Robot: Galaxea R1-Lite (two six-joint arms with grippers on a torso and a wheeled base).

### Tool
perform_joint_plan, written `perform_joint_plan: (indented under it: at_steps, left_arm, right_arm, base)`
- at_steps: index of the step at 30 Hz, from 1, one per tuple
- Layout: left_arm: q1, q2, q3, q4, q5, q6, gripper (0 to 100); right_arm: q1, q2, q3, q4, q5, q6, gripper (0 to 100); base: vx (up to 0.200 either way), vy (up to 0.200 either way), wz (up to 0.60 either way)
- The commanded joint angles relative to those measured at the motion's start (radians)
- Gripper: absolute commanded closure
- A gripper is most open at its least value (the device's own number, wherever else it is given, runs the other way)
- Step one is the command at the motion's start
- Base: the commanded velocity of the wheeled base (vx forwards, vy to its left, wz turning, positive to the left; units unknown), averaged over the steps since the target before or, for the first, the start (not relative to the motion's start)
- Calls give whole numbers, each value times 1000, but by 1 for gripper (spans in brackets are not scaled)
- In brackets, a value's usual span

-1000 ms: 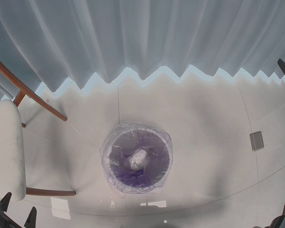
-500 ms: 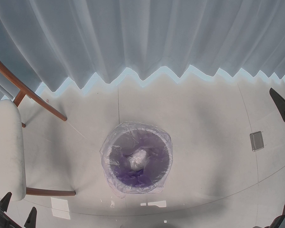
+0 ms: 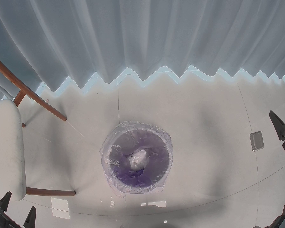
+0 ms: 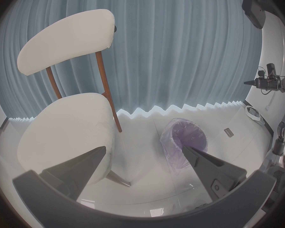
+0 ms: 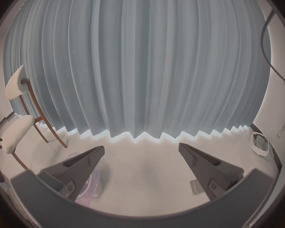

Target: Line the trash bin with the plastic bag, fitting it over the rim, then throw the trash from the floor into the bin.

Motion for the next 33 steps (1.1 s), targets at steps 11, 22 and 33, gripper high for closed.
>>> perform_joint_plan:
  at_steps: [11,22,33]
  left_arm:
    - [1,-15,18,-4,13,-14,0]
    - [1,-15,18,-4,14,-16,0]
    - [1,-15,18,-4,16,-16,0]
  right_arm:
    - [-259,-385,198,20,2,17,0]
    - [-316,-643,305,228,191,28,0]
    - [-314,-833,344,607,260,63,0]
  base:
    - [0,0,0]
    - [0,0,0]
    - [0,0,0]
